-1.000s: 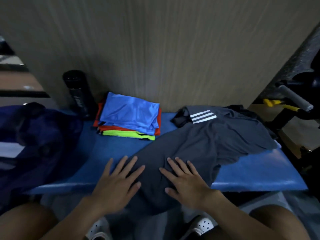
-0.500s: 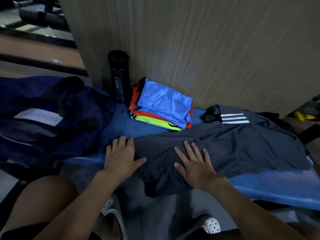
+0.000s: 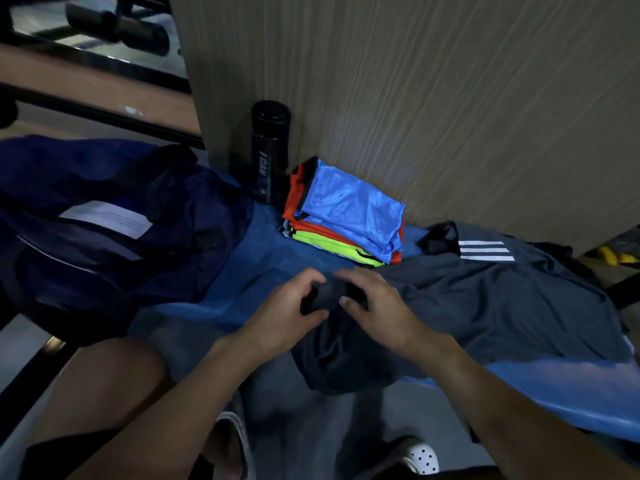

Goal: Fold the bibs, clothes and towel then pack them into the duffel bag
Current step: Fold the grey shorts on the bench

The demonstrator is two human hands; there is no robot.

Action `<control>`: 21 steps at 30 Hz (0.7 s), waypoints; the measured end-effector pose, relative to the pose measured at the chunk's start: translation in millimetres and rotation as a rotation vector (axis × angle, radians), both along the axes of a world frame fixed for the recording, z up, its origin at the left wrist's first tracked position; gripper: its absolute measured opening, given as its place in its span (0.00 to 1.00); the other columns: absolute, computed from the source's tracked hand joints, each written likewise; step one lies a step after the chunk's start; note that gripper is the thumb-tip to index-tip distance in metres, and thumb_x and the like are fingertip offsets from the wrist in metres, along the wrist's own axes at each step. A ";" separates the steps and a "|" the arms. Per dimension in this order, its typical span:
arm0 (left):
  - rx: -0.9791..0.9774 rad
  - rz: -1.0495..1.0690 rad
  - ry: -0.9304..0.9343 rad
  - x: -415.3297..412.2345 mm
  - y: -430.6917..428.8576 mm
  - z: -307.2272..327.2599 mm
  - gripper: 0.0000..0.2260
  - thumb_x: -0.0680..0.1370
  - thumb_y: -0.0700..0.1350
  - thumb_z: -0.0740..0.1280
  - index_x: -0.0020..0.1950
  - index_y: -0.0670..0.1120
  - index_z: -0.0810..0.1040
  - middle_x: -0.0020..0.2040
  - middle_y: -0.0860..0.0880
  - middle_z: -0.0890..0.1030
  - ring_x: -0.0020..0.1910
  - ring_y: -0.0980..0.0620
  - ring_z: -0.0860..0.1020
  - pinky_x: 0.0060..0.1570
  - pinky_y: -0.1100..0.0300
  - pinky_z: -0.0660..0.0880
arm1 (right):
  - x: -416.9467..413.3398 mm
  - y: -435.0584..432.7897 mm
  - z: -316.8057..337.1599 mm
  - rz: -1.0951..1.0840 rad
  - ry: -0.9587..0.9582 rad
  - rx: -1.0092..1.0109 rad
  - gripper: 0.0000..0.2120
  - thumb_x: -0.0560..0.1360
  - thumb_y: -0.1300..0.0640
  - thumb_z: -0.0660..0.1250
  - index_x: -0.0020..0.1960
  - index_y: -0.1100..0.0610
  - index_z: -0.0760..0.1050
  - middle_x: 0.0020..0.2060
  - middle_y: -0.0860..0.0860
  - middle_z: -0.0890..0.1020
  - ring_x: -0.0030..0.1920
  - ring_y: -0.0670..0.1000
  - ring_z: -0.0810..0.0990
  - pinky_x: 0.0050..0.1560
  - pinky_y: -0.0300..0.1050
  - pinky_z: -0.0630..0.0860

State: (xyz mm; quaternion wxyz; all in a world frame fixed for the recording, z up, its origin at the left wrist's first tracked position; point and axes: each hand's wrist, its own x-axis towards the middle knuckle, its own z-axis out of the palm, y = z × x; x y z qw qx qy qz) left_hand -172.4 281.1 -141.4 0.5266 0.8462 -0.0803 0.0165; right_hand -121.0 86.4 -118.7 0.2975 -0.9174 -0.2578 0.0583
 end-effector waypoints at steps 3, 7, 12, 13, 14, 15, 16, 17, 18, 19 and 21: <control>0.039 -0.038 0.122 -0.8 5.8 -1.8 0.21 0.73 0.45 0.76 0.59 0.56 0.69 0.42 0.58 0.76 0.40 0.61 0.74 0.45 0.62 0.72 | -6.8 -8.2 -4.0 0.002 0.049 -0.074 0.03 0.75 0.56 0.69 0.47 0.53 0.75 0.42 0.47 0.78 0.45 0.49 0.76 0.50 0.47 0.73; 0.165 -0.052 0.211 -0.7 10.1 -5.5 0.19 0.76 0.52 0.72 0.65 0.49 0.75 0.53 0.53 0.78 0.51 0.55 0.77 0.53 0.63 0.73 | -17.4 -26.1 -8.5 -0.020 0.094 -0.131 0.05 0.73 0.61 0.68 0.47 0.59 0.73 0.48 0.55 0.81 0.53 0.54 0.79 0.53 0.50 0.75; 0.344 -0.097 0.130 -4.2 8.1 -8.3 0.14 0.78 0.50 0.70 0.62 0.47 0.81 0.53 0.52 0.72 0.58 0.52 0.74 0.63 0.56 0.70 | -25.7 -40.6 -11.9 -0.038 0.106 -0.129 0.07 0.70 0.62 0.67 0.46 0.57 0.72 0.50 0.55 0.79 0.60 0.57 0.77 0.56 0.51 0.75; 0.368 -0.103 0.147 -4.8 7.0 -8.7 0.16 0.77 0.53 0.71 0.63 0.50 0.80 0.55 0.53 0.71 0.60 0.52 0.72 0.64 0.57 0.68 | -27.2 -43.1 -12.3 -0.034 0.104 -0.133 0.08 0.69 0.63 0.67 0.46 0.56 0.72 0.50 0.54 0.78 0.60 0.57 0.77 0.56 0.51 0.75; 0.398 -0.111 0.161 -6.1 5.1 -8.3 0.19 0.75 0.56 0.72 0.64 0.53 0.79 0.56 0.54 0.70 0.61 0.54 0.69 0.64 0.57 0.66 | -28.9 -44.9 -12.0 -0.027 0.104 -0.138 0.10 0.68 0.63 0.68 0.48 0.56 0.72 0.51 0.53 0.78 0.60 0.56 0.77 0.57 0.49 0.74; 0.427 -0.119 0.169 -7.6 2.9 -7.6 0.21 0.73 0.60 0.73 0.64 0.56 0.79 0.57 0.55 0.69 0.61 0.55 0.66 0.63 0.57 0.63 | -30.3 -46.7 -12.1 -0.011 0.103 -0.145 0.14 0.67 0.63 0.68 0.52 0.55 0.73 0.54 0.52 0.77 0.61 0.54 0.76 0.60 0.44 0.73; 0.448 -0.129 0.167 -9.2 0.0 -6.6 0.22 0.71 0.62 0.73 0.63 0.58 0.78 0.58 0.56 0.68 0.61 0.55 0.63 0.61 0.57 0.60 | -31.0 -48.8 -12.7 0.016 0.103 -0.160 0.18 0.67 0.64 0.69 0.56 0.55 0.74 0.57 0.51 0.75 0.63 0.50 0.75 0.63 0.38 0.70; 0.463 -0.138 0.164 -10.9 -3.3 -5.6 0.23 0.70 0.63 0.74 0.62 0.59 0.78 0.58 0.56 0.67 0.61 0.56 0.61 0.59 0.57 0.57 | -31.2 -50.6 -13.1 0.042 0.103 -0.188 0.20 0.69 0.65 0.69 0.60 0.56 0.75 0.59 0.50 0.73 0.66 0.47 0.71 0.65 0.33 0.65; 0.477 -0.146 0.155 -12.4 -6.1 -5.9 0.23 0.69 0.64 0.74 0.61 0.59 0.78 0.58 0.56 0.66 0.60 0.56 0.60 0.58 0.57 0.56 | -30.7 -52.2 -13.9 0.054 0.104 -0.220 0.20 0.70 0.65 0.69 0.61 0.57 0.75 0.61 0.50 0.72 0.69 0.45 0.67 0.66 0.29 0.60; 0.500 -0.152 0.136 -13.5 -8.7 -6.8 0.23 0.68 0.63 0.75 0.60 0.59 0.78 0.58 0.56 0.65 0.60 0.56 0.60 0.58 0.57 0.55 | -29.3 -53.4 -15.4 0.053 0.098 -0.243 0.17 0.72 0.65 0.69 0.59 0.58 0.77 0.62 0.52 0.72 0.71 0.46 0.65 0.66 0.28 0.58; 0.544 -0.147 0.076 -14.4 -13.0 -8.1 0.17 0.69 0.58 0.76 0.56 0.57 0.79 0.57 0.57 0.65 0.60 0.56 0.61 0.58 0.56 0.56 | -25.6 -55.5 -17.8 0.018 0.092 -0.263 0.12 0.73 0.65 0.68 0.56 0.60 0.78 0.64 0.55 0.72 0.73 0.49 0.65 0.66 0.30 0.58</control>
